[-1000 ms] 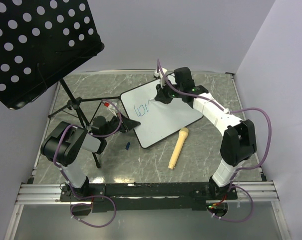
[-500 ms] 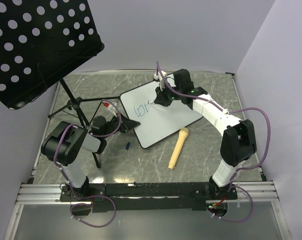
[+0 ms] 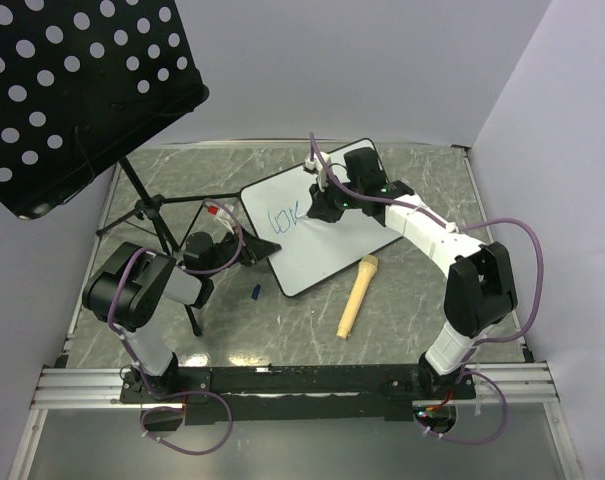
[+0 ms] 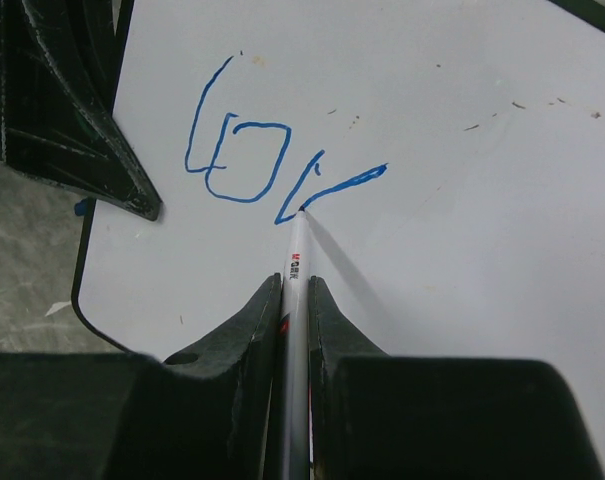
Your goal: Write a sentence on the whiteboard
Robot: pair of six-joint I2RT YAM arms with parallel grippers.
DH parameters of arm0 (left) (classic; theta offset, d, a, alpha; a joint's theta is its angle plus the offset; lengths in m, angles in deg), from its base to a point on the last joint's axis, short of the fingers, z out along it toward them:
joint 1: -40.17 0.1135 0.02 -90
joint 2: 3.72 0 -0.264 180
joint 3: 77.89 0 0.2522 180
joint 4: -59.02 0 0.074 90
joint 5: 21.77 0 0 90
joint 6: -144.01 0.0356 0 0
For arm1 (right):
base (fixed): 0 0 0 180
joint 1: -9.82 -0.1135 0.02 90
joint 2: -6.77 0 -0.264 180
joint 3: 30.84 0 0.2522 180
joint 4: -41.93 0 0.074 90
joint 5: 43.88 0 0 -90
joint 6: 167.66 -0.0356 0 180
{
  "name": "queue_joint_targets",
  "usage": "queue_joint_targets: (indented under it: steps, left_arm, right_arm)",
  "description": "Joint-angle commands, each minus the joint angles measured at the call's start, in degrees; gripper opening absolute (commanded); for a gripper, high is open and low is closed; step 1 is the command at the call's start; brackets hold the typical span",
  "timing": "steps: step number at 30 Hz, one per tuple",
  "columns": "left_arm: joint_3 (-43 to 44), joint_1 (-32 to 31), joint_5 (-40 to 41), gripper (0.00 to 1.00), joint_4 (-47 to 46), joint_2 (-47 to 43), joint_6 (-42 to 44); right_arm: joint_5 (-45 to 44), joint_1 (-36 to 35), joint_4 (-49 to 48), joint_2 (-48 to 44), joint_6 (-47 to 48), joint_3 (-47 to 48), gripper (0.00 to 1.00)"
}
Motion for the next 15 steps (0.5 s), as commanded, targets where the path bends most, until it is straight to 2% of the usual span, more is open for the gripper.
queue_joint_targets:
  steps: [1, 10, 15]
  left_arm:
    - [1.83, -0.65, -3.09, 0.01, -9.62, -1.33, 4.60]
    - [1.83, -0.65, -3.09, 0.01, -9.88, -0.98, 4.34]
    - [1.40, -0.65, -3.01, 0.01, -9.88, -1.24, 4.43]
  right_arm:
    - [-0.28, -0.90, 0.71, -2.64, 0.81, -1.90, 0.00]
    - [0.52, -1.07, 0.09, -4.14, 0.28, -2.26, 0.00]
    - [2.27, 1.38, -0.87, -6.86, -1.39, -0.06, 0.00]
